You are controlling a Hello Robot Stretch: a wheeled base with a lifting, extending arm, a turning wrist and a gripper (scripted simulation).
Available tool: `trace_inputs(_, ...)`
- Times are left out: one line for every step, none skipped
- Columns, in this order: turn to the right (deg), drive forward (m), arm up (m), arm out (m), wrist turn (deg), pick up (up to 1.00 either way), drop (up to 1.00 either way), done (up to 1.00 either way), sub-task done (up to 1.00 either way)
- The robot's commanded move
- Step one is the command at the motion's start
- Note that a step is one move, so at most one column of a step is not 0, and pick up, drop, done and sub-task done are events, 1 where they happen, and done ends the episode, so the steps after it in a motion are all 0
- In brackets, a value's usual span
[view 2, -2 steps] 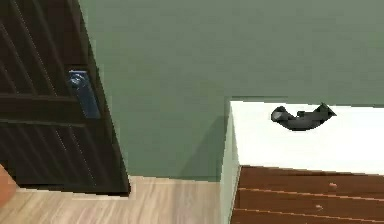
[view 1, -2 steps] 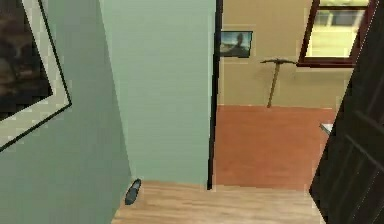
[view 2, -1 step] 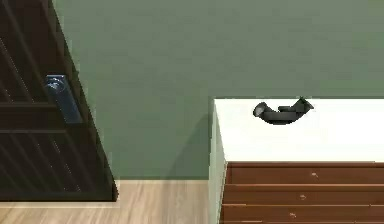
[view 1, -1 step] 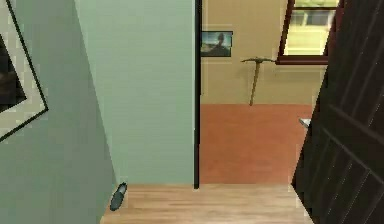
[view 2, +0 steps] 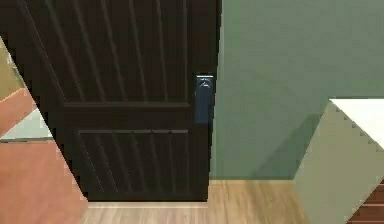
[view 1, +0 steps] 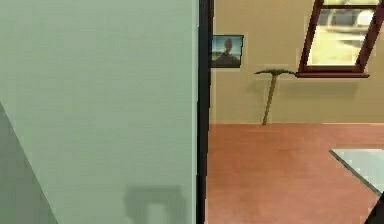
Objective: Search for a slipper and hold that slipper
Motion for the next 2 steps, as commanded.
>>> trace_inputs(-45.0,0.0,0.0,0.0,0.0,0.0,0.0,0.0,0.0)
trace_inputs(-45.0,0.0,0.0,0.0,0.0,0.0,0.0,0.0,0.0)
